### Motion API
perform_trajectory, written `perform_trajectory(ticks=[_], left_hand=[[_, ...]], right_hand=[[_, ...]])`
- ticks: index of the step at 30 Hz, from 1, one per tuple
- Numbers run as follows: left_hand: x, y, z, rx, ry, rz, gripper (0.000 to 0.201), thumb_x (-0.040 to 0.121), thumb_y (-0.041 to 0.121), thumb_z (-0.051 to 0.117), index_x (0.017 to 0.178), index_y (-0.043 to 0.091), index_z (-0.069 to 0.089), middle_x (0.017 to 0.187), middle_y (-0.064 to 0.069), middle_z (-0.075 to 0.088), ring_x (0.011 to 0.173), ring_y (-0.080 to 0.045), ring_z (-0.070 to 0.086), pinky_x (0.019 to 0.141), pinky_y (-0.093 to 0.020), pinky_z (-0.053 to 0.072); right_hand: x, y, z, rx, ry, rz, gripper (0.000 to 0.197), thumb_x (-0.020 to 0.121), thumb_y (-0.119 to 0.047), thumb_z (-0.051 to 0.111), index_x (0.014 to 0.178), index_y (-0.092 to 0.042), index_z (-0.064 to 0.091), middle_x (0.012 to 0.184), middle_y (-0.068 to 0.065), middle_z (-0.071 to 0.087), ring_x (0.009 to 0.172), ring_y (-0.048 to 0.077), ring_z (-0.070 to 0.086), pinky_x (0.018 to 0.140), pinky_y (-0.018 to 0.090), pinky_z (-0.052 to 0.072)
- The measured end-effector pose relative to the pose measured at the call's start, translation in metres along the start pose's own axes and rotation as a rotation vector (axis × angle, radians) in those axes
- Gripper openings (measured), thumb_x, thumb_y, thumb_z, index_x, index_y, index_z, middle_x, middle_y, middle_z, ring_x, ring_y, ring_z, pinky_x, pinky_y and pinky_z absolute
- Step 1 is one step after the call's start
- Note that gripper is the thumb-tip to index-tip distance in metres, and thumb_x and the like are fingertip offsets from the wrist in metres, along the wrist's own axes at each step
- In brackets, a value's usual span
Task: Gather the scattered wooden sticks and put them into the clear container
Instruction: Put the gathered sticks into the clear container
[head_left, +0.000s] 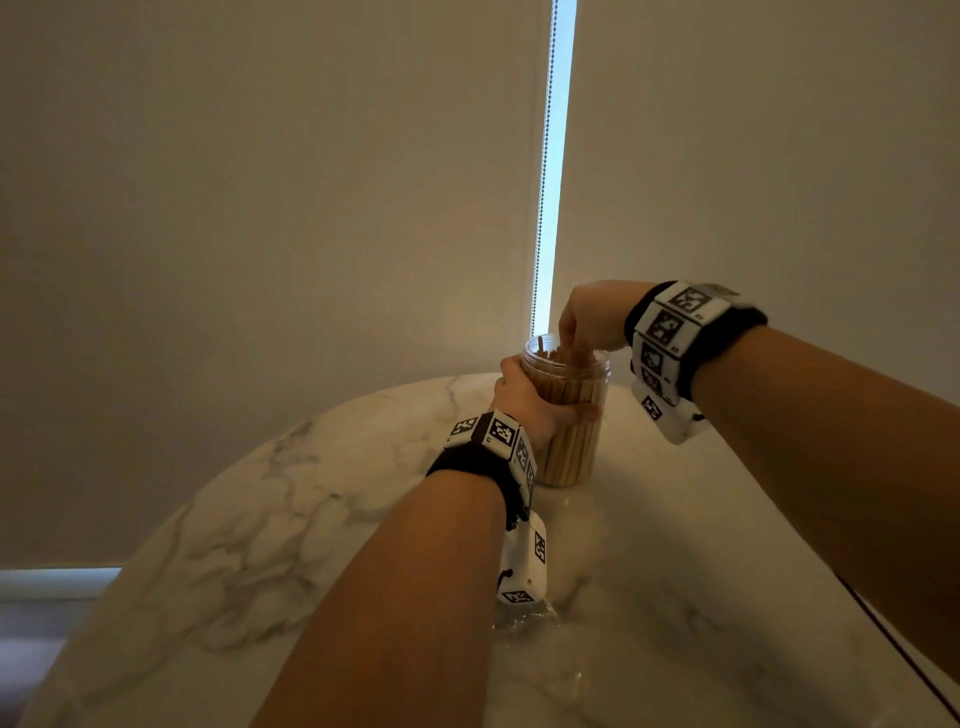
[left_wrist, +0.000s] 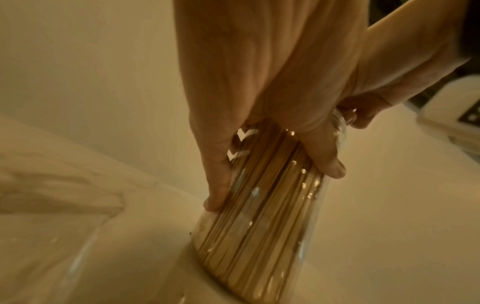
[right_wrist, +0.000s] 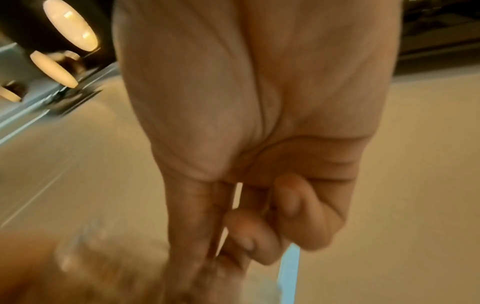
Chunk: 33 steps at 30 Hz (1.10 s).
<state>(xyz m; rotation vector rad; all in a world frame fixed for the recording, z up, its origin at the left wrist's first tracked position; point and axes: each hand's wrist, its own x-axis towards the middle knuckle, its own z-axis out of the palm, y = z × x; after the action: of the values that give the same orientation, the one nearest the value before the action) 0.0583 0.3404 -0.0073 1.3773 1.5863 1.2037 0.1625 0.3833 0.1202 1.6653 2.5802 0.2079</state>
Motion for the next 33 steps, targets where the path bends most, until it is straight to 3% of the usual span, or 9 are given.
perform_trajectory(ticks=[3, 5, 8, 14, 16, 21, 25, 28, 33], left_hand=[[0.001, -0.002, 0.002, 0.004, 0.003, 0.014, 0.125, 0.038, 0.052, 0.091, 0.140, 0.030, 0.023, 0.131, -0.001, 0.051, 0.121, -0.026, 0.053, 0.099, -0.049, 0.050], [0.002, -0.003, 0.001, 0.001, 0.006, 0.015, 0.122, 0.042, 0.050, 0.092, 0.140, 0.030, 0.023, 0.132, -0.001, 0.051, 0.122, -0.026, 0.053, 0.100, -0.049, 0.050], [0.005, -0.005, 0.000, -0.001, 0.003, 0.010, 0.116, 0.052, 0.041, 0.094, 0.142, 0.028, 0.022, 0.134, -0.002, 0.049, 0.122, -0.026, 0.051, 0.100, -0.050, 0.049], [0.005, -0.004, 0.000, 0.031, 0.008, -0.003, 0.115, 0.057, 0.039, 0.093, 0.145, 0.025, 0.020, 0.136, -0.003, 0.047, 0.124, -0.027, 0.050, 0.100, -0.047, 0.050], [0.005, -0.004, 0.001, 0.037, 0.003, -0.005, 0.115, 0.057, 0.039, 0.093, 0.145, 0.025, 0.019, 0.137, -0.004, 0.046, 0.125, -0.027, 0.049, 0.100, -0.048, 0.049], [0.005, -0.005, 0.000, 0.043, 0.008, 0.006, 0.115, 0.056, 0.039, 0.093, 0.144, 0.024, 0.020, 0.136, -0.003, 0.047, 0.126, -0.026, 0.049, 0.102, -0.048, 0.048], [0.003, -0.004, -0.001, 0.024, 0.013, -0.010, 0.116, 0.055, 0.039, 0.094, 0.144, 0.025, 0.020, 0.136, -0.003, 0.048, 0.125, -0.026, 0.050, 0.102, -0.048, 0.049], [-0.001, -0.001, 0.001, 0.048, 0.021, -0.014, 0.116, 0.055, 0.040, 0.094, 0.144, 0.023, 0.021, 0.135, -0.003, 0.049, 0.124, -0.026, 0.051, 0.101, -0.048, 0.049], [-0.010, 0.018, -0.006, 0.127, 0.001, -0.081, 0.110, 0.058, 0.040, 0.093, 0.143, 0.015, 0.028, 0.132, -0.004, 0.054, 0.119, -0.027, 0.055, 0.091, -0.038, 0.052]], right_hand=[[0.001, 0.001, 0.002, -0.031, -0.050, 0.037, 0.026, 0.089, -0.026, 0.071, 0.113, -0.016, 0.074, 0.109, 0.002, 0.071, 0.099, 0.018, 0.064, 0.094, 0.035, 0.053], [-0.002, 0.001, -0.005, 0.058, -0.043, 0.039, 0.027, 0.089, -0.030, 0.072, 0.111, -0.014, 0.075, 0.099, 0.002, 0.072, 0.085, 0.016, 0.062, 0.084, 0.031, 0.052], [0.002, -0.001, -0.003, 0.191, 0.139, 0.007, 0.026, 0.092, -0.035, 0.069, 0.101, -0.011, 0.074, 0.094, 0.000, 0.075, 0.092, 0.016, 0.067, 0.082, 0.032, 0.051], [0.013, -0.013, 0.023, 0.348, 0.307, -0.023, 0.005, 0.088, -0.016, 0.068, 0.087, -0.018, 0.072, 0.089, -0.003, 0.073, 0.084, 0.013, 0.066, 0.058, 0.020, 0.042], [0.011, -0.009, 0.025, 0.325, 0.297, -0.016, 0.008, 0.088, -0.014, 0.067, 0.091, -0.018, 0.073, 0.094, -0.003, 0.071, 0.088, 0.015, 0.064, 0.062, 0.021, 0.044], [0.003, 0.002, 0.019, 0.110, 0.133, -0.013, 0.022, 0.092, -0.027, 0.064, 0.106, -0.015, 0.077, 0.106, 0.001, 0.073, 0.100, 0.021, 0.067, 0.091, 0.036, 0.056], [-0.003, -0.001, 0.010, 0.065, 0.161, -0.065, 0.020, 0.092, -0.028, 0.067, 0.101, -0.013, 0.077, 0.095, -0.001, 0.073, 0.092, 0.018, 0.069, 0.088, 0.034, 0.057], [-0.007, -0.006, 0.017, -0.046, 0.158, -0.075, 0.022, 0.095, -0.018, 0.056, 0.107, -0.012, 0.074, 0.106, 0.002, 0.071, 0.097, 0.021, 0.067, 0.090, 0.034, 0.056], [-0.023, -0.001, 0.020, 0.152, 0.228, -0.070, 0.027, 0.098, -0.020, 0.051, 0.108, -0.012, 0.074, 0.107, 0.003, 0.072, 0.099, 0.021, 0.066, 0.087, 0.031, 0.054]])
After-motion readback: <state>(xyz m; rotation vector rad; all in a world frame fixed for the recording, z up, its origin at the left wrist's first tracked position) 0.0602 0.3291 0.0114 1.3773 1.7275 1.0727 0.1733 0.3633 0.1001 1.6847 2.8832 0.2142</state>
